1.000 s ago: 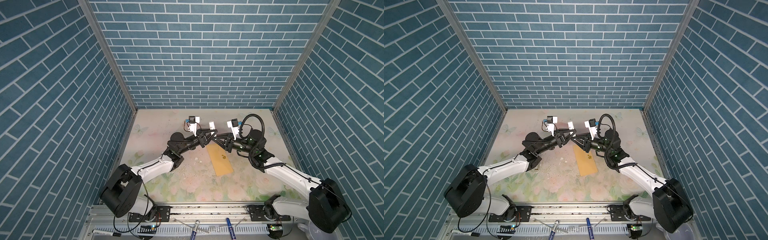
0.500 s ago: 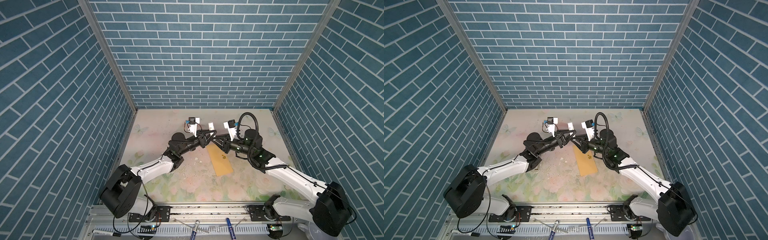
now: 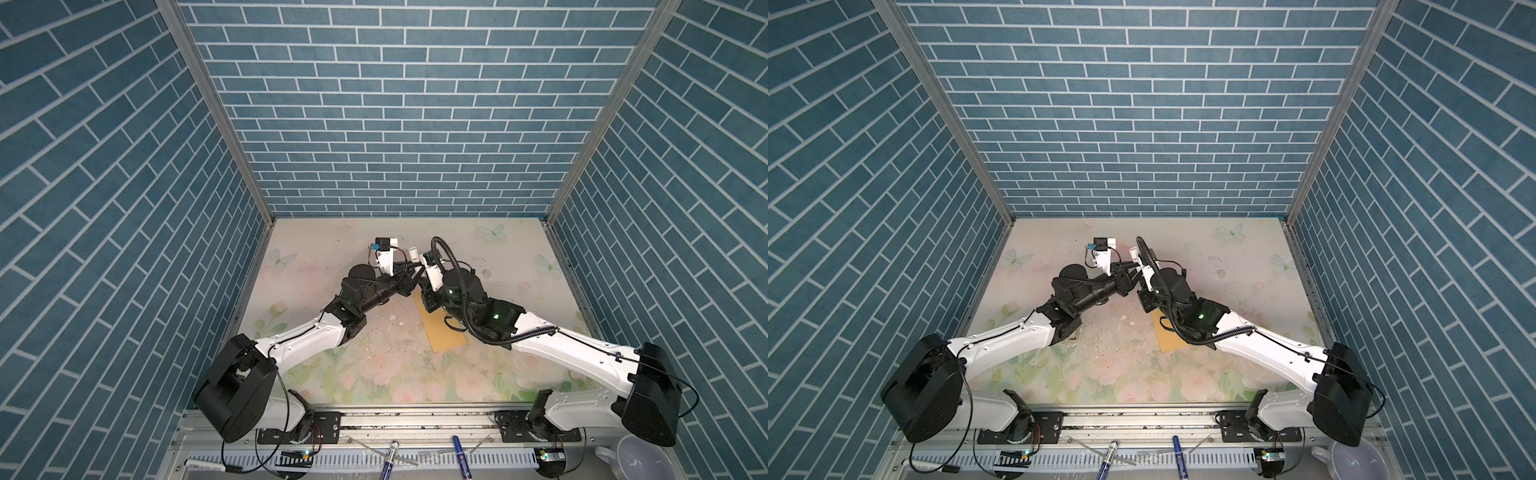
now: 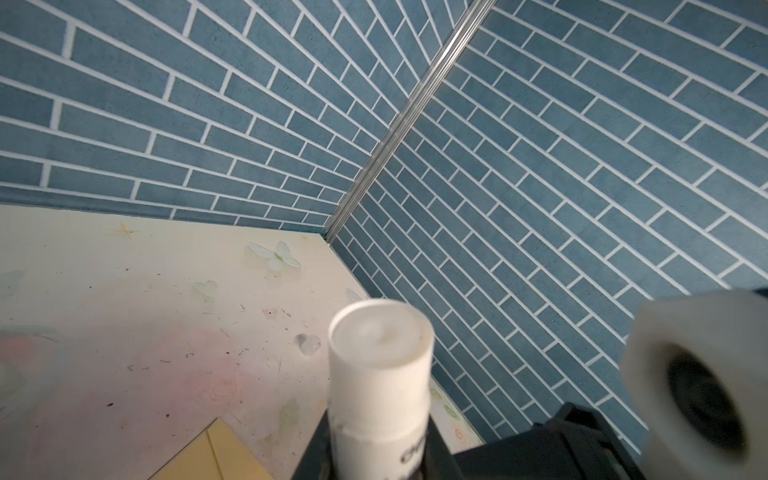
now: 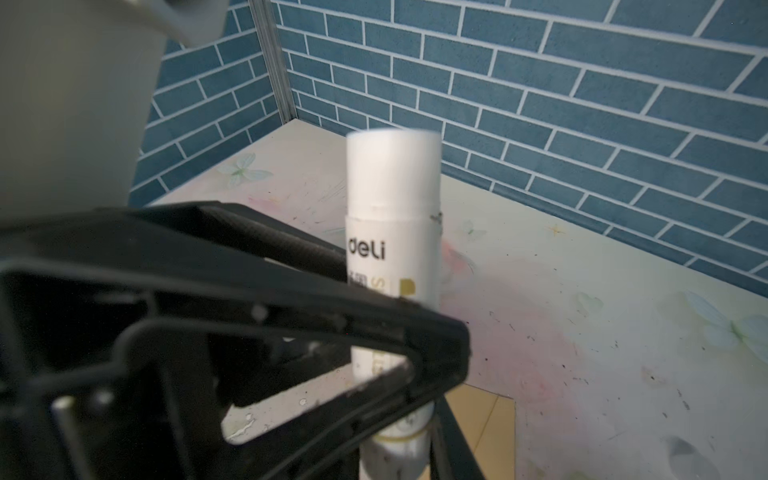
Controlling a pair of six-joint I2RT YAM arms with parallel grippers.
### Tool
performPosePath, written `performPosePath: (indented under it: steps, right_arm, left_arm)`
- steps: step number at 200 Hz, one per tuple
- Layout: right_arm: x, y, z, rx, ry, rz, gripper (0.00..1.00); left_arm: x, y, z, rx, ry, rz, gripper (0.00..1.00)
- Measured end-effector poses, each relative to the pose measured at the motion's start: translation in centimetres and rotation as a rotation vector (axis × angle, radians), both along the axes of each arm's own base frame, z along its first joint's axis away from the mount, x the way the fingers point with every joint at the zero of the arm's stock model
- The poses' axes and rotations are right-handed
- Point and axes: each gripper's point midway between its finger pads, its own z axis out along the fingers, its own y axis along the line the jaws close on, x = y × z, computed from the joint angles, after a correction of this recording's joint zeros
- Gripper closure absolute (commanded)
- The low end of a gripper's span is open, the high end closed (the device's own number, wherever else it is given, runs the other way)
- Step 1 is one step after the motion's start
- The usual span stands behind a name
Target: Place the letter into the envelope and seal it
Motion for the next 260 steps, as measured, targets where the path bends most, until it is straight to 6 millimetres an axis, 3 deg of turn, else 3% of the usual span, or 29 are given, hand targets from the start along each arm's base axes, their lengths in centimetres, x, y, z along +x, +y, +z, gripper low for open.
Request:
performPosePath:
  steps: [8, 51, 75, 95, 134, 160, 192, 225, 236, 260]
  right_arm:
    - [0.0, -0.1, 0.0, -0.009, -0.006, 0.002, 1.0]
    - [-1.4, -0.6, 1.1, 0.011, -0.023, 0.076, 0.6]
    - [-2.6, -1.9, 1.9, 0.044, -0.033, 0.134, 0.42]
    - [-3.1, -3.7, 2.6, 0.067, -0.056, 0.141, 0.27]
    - [-3.1, -7.3, 3.5, 0.108, -0.078, 0.101, 0.18]
    - [-2.5, -9.4, 2.8, 0.111, -0.064, 0.052, 0.14]
    - [-0.7, -11.7, 1.1, 0.1, 0.004, -0.037, 0.1]
    - [1.3, -13.5, -2.2, 0.066, 0.115, -0.127, 0.1]
    - [1.9, -14.2, -3.3, 0.06, 0.156, -0.163, 0.01]
    - [3.3, -16.3, -5.2, 0.054, 0.23, -0.249, 0.01]
  left_arm:
    - [0.0, 0.0, 0.0, 0.006, -0.007, 0.0, 1.0]
    - [-1.6, -0.2, 1.2, 0.068, -0.11, -0.023, 1.0]
    - [-3.1, -0.3, 1.9, 0.147, -0.218, -0.047, 1.0]
    - [-3.6, 0.0, 1.3, 0.239, -0.306, -0.045, 1.0]
    - [-4.6, 0.7, -3.1, 0.427, -0.422, -0.058, 1.0]
    - [-5.8, 0.6, -5.0, 0.493, -0.498, -0.091, 1.0]
    - [-6.8, -0.2, -4.4, 0.504, -0.608, -0.11, 1.0]
    - [-7.2, -0.6, -3.3, 0.491, -0.673, -0.106, 1.0]
    - [-7.2, -0.6, -3.1, 0.487, -0.68, -0.101, 1.0]
    - [-7.1, -0.5, -2.9, 0.481, -0.679, -0.086, 1.0]
